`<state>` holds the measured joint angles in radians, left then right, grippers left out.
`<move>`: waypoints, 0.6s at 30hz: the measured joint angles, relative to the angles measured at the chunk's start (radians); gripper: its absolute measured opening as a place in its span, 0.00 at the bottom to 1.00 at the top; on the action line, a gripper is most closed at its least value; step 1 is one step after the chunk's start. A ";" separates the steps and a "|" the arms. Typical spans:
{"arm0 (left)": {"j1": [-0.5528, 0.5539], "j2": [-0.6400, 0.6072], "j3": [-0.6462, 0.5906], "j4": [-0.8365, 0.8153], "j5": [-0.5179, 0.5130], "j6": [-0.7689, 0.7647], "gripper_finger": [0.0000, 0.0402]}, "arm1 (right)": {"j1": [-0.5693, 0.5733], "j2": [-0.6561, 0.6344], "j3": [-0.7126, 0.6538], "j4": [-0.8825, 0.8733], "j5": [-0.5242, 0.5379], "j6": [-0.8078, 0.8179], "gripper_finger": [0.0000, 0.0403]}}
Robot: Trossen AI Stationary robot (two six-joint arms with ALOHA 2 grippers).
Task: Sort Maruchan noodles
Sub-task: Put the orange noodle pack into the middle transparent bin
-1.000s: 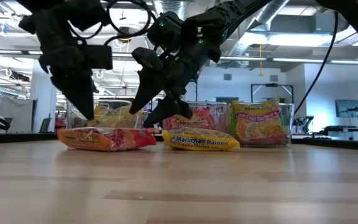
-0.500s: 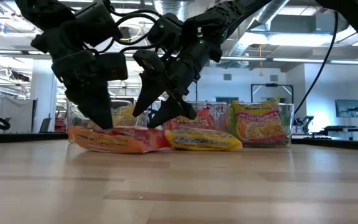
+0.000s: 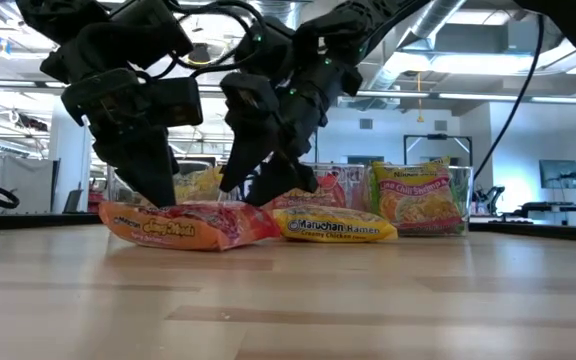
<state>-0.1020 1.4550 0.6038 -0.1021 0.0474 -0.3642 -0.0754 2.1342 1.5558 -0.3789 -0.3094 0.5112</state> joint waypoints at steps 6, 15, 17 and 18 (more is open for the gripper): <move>0.000 0.003 -0.003 0.053 -0.007 0.016 0.00 | 0.030 0.000 0.000 -0.016 0.037 -0.015 0.59; 0.004 0.003 -0.003 0.094 -0.008 0.037 0.00 | 0.038 0.043 0.002 -0.025 0.054 0.068 0.59; 0.004 0.003 -0.003 0.095 -0.007 0.037 0.00 | 0.040 0.042 0.002 -0.027 0.055 0.083 0.58; 0.004 0.003 -0.003 0.098 -0.008 0.036 0.00 | 0.040 0.042 0.002 -0.028 0.055 0.093 0.56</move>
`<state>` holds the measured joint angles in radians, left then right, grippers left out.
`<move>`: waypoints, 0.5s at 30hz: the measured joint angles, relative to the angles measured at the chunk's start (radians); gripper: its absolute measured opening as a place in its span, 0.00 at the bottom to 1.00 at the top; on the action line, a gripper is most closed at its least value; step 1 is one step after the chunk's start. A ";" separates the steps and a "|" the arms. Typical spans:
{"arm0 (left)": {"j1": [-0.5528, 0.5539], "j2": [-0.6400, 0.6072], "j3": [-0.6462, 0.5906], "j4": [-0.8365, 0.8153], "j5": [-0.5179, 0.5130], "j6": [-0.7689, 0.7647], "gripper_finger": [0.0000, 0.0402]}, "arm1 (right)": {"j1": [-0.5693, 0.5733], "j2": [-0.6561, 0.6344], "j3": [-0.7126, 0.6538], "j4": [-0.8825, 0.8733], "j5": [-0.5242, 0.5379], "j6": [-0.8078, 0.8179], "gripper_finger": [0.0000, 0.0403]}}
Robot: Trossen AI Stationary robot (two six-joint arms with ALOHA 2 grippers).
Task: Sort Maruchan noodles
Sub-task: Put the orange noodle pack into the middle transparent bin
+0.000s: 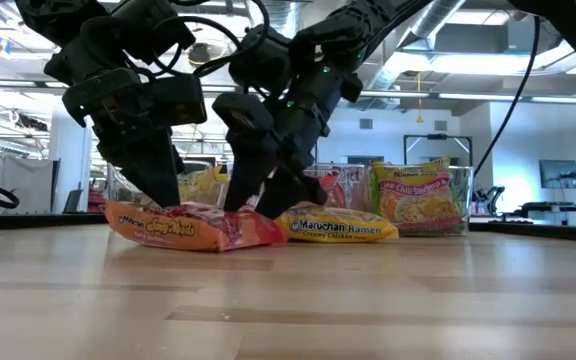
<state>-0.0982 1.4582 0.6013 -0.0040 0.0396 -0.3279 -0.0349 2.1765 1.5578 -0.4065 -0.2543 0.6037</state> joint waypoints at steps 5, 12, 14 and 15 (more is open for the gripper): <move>0.000 0.000 0.011 -0.002 -0.001 -0.005 0.00 | 0.001 -0.001 0.000 0.000 -0.010 0.028 0.39; 0.001 0.000 0.079 -0.121 -0.051 0.045 0.00 | 0.002 0.000 0.000 0.016 -0.058 0.047 0.09; 0.004 0.000 0.106 -0.184 -0.073 0.063 0.00 | 0.002 0.000 0.000 0.029 -0.061 0.046 0.03; 0.005 0.000 0.119 -0.213 -0.079 0.073 0.00 | 0.002 0.001 0.000 0.036 -0.061 0.046 0.02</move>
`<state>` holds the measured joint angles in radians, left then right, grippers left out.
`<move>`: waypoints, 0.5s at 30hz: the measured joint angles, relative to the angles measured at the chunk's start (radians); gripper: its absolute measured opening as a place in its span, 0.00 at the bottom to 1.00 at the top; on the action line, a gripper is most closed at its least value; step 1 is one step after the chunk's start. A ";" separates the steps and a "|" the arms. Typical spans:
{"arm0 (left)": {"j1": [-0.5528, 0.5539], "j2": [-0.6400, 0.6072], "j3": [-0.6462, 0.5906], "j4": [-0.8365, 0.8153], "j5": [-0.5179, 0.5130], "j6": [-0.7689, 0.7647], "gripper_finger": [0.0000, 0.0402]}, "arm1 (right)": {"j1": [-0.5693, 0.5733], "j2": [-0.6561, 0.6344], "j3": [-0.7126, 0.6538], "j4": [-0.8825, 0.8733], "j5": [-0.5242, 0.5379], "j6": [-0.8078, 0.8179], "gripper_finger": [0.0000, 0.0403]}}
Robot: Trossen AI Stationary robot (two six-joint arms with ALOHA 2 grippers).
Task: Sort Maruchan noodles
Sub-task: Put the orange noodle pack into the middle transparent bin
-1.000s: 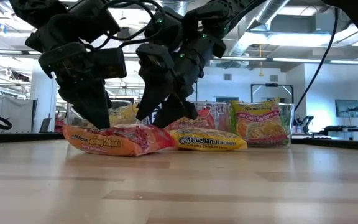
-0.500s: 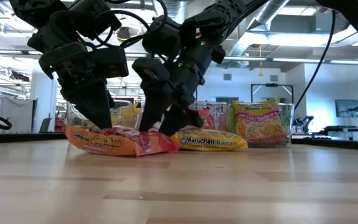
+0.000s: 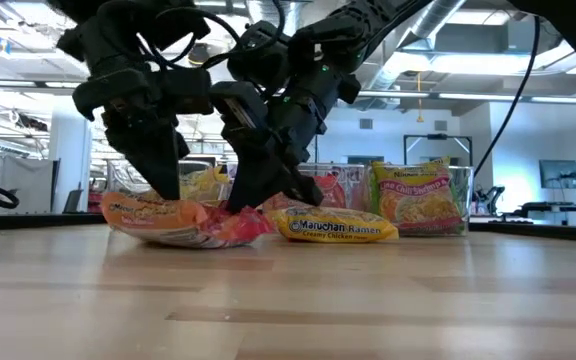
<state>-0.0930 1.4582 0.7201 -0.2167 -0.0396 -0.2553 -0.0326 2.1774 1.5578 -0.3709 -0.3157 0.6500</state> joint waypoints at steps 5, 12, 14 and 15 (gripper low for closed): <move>0.012 -0.024 0.062 -0.095 -0.010 0.013 0.00 | -0.002 0.006 0.042 -0.046 0.000 -0.016 0.02; 0.038 -0.147 0.110 -0.184 -0.075 0.053 0.00 | -0.004 0.006 0.148 -0.193 0.020 -0.095 0.01; 0.055 -0.186 0.118 -0.209 -0.087 0.056 0.00 | -0.005 0.006 0.188 -0.241 0.047 -0.126 0.01; 0.062 -0.210 0.122 -0.237 -0.097 0.056 0.00 | -0.005 0.006 0.210 -0.267 0.063 -0.141 0.01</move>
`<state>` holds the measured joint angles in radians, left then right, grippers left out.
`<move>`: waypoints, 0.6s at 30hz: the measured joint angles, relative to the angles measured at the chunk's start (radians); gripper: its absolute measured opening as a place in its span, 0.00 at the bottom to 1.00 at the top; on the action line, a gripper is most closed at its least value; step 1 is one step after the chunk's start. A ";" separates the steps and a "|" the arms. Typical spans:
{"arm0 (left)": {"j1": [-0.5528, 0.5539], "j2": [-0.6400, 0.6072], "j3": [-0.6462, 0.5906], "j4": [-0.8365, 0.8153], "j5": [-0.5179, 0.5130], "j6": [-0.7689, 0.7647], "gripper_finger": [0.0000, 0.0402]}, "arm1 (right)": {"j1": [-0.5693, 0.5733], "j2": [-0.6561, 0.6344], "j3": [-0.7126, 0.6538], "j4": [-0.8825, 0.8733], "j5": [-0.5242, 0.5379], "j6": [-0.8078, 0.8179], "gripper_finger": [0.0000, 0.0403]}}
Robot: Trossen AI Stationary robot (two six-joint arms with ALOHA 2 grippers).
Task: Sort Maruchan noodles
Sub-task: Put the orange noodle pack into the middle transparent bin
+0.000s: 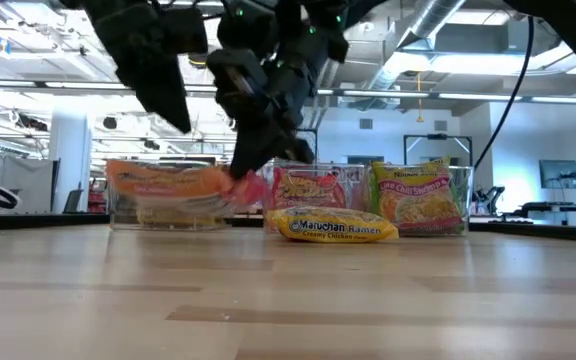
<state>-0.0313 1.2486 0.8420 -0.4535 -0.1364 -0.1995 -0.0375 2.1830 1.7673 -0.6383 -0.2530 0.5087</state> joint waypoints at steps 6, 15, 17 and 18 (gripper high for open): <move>0.032 -0.145 0.019 -0.049 -0.031 -0.019 0.00 | -0.014 -0.001 0.154 -0.229 0.103 -0.113 0.01; 0.045 -0.346 0.020 -0.046 -0.108 -0.042 0.00 | -0.056 -0.002 0.366 -0.503 0.286 -0.286 0.01; 0.045 -0.377 0.020 -0.045 -0.132 -0.050 0.00 | -0.066 -0.002 0.404 -0.559 0.360 -0.329 0.01; 0.045 -0.394 0.020 -0.050 -0.142 -0.057 0.00 | -0.072 -0.002 0.423 -0.585 0.400 -0.351 0.01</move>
<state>0.0135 0.8550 0.8623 -0.5030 -0.2782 -0.2566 -0.1092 2.1807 2.1901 -1.2232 0.1470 0.1580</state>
